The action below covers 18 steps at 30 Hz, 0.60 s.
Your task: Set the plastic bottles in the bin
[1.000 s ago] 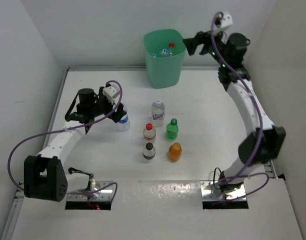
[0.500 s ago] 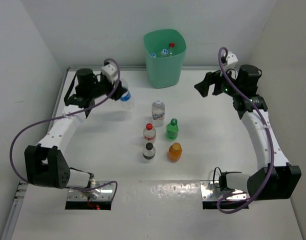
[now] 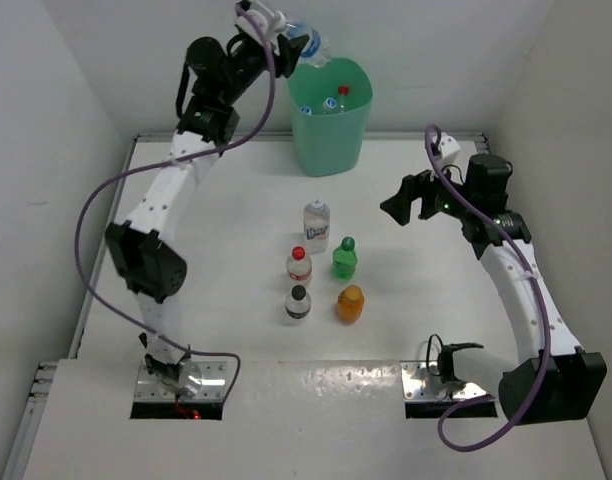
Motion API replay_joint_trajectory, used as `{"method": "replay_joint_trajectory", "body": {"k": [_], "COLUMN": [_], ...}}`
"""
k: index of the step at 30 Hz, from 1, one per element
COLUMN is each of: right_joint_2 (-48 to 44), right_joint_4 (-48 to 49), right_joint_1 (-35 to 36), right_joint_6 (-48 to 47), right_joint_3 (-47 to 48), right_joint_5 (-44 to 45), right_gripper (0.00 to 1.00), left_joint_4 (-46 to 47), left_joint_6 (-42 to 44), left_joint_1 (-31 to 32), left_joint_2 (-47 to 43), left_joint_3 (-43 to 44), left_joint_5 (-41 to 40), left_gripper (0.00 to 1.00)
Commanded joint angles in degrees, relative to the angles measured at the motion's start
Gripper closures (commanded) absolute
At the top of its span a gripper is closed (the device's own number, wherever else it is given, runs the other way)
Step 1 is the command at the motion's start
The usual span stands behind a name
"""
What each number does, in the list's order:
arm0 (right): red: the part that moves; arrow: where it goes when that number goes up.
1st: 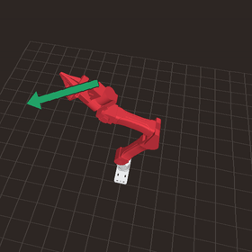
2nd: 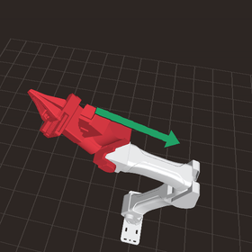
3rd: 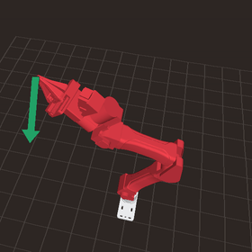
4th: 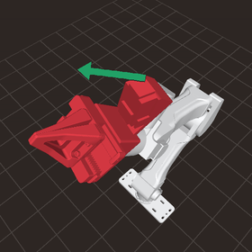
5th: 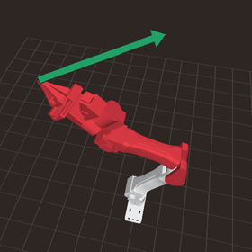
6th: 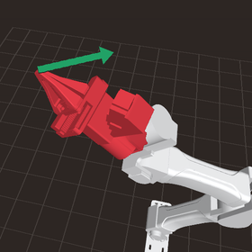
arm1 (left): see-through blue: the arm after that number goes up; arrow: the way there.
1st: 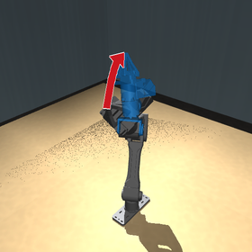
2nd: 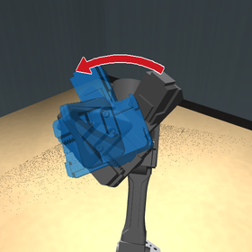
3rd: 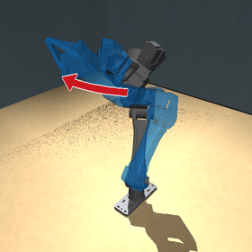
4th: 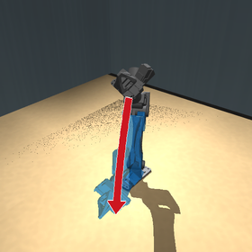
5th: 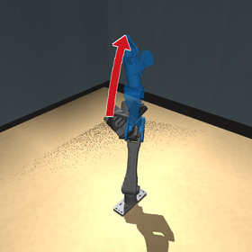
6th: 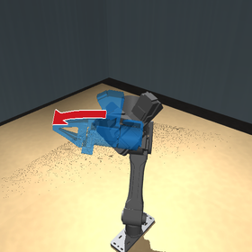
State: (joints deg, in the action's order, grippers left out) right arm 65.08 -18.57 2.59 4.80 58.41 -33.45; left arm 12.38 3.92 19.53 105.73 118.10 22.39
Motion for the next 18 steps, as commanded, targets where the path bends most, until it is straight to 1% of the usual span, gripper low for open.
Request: {"method": "replay_joint_trajectory", "body": {"k": [1, 2, 3, 4, 6, 7, 8, 9, 10, 11, 12, 13, 18], "right_joint_2": [-0.6, -0.3, 0.0, 0.6, 0.6, 0.7, 0.9, 1.4, 1.6, 2.0, 2.5, 2.8, 4.2], "right_joint_4": [1.8, 1.8, 1.8, 1.8, 2.3, 3.5, 3.7, 4.2, 5.7, 6.5, 7.2, 9.3, 14.1], "right_joint_1": [1.3, 1.1, 1.4, 2.1, 3.1, 3.5, 4.5, 4.9, 5.1, 6.2, 6.6, 7.0, 11.5], "right_joint_6": [-4.2, -4.3, -6.7, -8.1, -8.9, -8.7, -8.5, -8.4, -8.5, -8.5, -8.6, -8.7, -9.0], "right_joint_3": [0.8, 0.8, 0.9, 0.8, 0.7, 0.6, 0.6, 0.6, 0.1, -0.1, -1.0, -1.3, -3.9], "right_joint_5": [-0.4, -0.6, -1.0, -1.8, -0.6, 2.4, 3.1, 4.5, 5.0, 6.0, 6.6, 6.6, 7.4], "right_gripper": [0.06, 0.06, 0.06, 0.06, 0.06, 0.06, 0.06, 0.06, 0.06, 0.06, 0.06, 0.06, 0.06], "left_joint_4": [1.4, 0.7, 0.2, 1.1, 3.8, 4.7, 5.5, 5.5, 6.0, 6.0, 6.5, 6.5, 6.5], "left_joint_6": [2.0, 2.7, 3.5, 4.8, 8.3, 9.6, 11.3, 11.9, 11.9, 12.6, 12.6, 13.4, 16.5], "left_joint_1": [2.3, 2.4, 2.4, 2.9, 3.4, 4.1, 4.1, 4.6, 4.6, 5.2, 6.0, 6.0, 7.1], "left_joint_2": [11.5, 14.6, 17.3, 21.1, 23.1, 24.9, 25.6, 25.6, 26.3, 26.3, 26.3, 25.3, 19.2], "left_joint_3": [9.9, 13.3, 18.5, 19.5, 19.5, 19.5, 19.5, 19.5, 19.5, 19.5, 19.5, 19.5, 19.0], "left_joint_5": [-5.6, -6.3, -7.8, -9.5, -14.6, -15.7, -17.1, -19.6, -20.7, -22.1, -24.5, -24.5, -25.7], "left_gripper": [0.64, 0.64, 0.64, 0.64, 0.60, 0.52, 0.45, 0.35, 0.22, 0.05, 0.01, 0.00, 0.00]}}
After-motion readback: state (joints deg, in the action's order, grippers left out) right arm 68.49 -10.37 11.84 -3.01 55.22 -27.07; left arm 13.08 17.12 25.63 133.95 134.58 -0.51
